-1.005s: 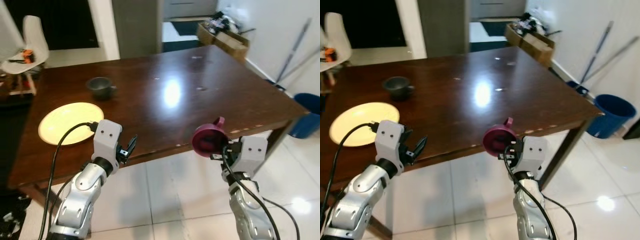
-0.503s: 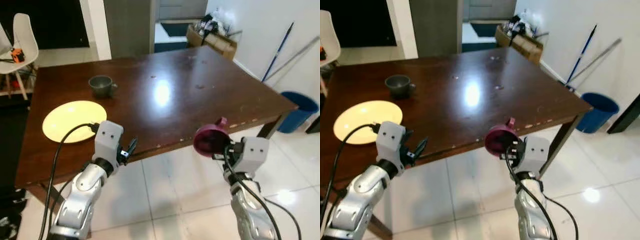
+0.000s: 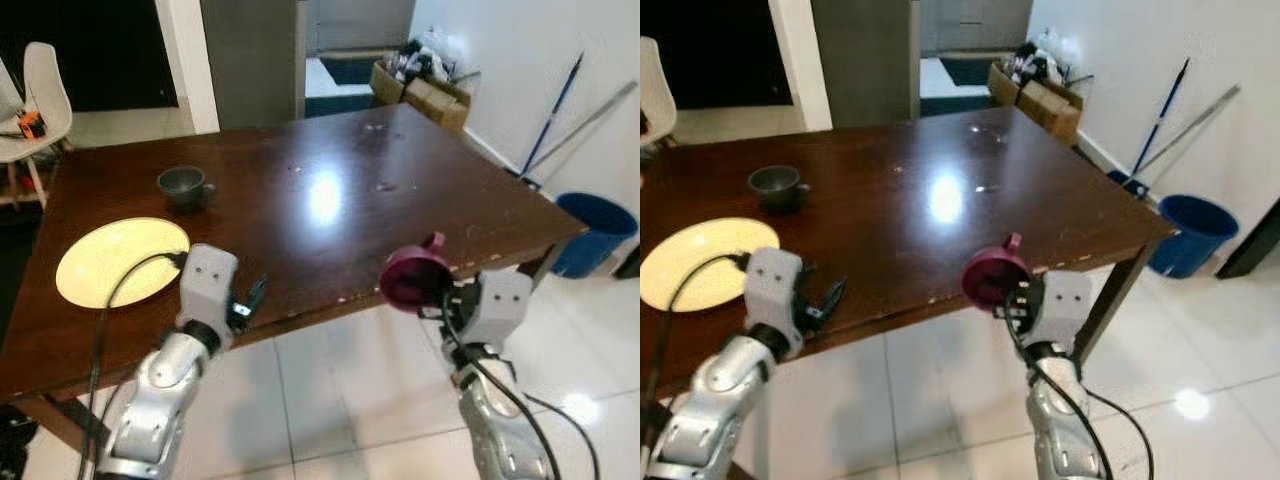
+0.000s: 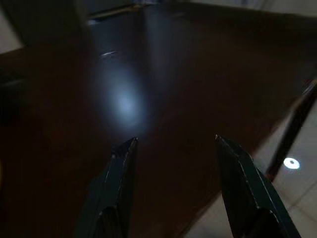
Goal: Setting the table
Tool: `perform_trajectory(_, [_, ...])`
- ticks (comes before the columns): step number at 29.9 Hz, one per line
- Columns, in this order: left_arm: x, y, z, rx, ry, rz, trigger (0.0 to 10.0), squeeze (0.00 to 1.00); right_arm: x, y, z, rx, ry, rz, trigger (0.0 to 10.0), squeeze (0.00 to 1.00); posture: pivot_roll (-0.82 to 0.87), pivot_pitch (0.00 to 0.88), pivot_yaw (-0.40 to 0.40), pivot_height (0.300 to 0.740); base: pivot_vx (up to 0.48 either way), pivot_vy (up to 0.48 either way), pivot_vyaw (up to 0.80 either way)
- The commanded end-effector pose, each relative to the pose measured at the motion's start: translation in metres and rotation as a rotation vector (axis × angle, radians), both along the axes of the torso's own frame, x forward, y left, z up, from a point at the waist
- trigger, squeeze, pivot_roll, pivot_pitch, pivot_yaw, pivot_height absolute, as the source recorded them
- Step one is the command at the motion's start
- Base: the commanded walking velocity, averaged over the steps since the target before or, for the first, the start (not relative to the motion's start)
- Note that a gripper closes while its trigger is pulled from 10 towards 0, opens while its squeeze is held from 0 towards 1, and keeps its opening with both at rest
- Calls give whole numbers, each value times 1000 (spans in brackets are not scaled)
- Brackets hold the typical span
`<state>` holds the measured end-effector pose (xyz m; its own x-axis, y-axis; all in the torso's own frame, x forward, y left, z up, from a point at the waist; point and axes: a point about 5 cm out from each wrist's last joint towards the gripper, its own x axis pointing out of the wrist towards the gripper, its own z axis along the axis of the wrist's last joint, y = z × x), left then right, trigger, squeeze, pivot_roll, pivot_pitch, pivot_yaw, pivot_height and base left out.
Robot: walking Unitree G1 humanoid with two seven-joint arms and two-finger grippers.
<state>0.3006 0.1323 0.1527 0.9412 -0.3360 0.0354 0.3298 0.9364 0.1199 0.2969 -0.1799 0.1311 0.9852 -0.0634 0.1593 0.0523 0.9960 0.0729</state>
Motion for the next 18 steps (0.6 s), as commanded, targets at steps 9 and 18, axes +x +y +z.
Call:
perform_trajectory(9, [-1, 6, -3, 21, 11, 16, 10000, 0, -1, 2, -1, 4, 1, 3, 10000, 0, -31, 0, 82, 740, 0, 0, 0])
perform_trajectory(18, [-2, 6, 1, 35, -7, 25, 10000, 0, 2, 15, 17, 44, -40, 135, 10000, 0, -34, 0, 84, 740, 0, 0, 0])
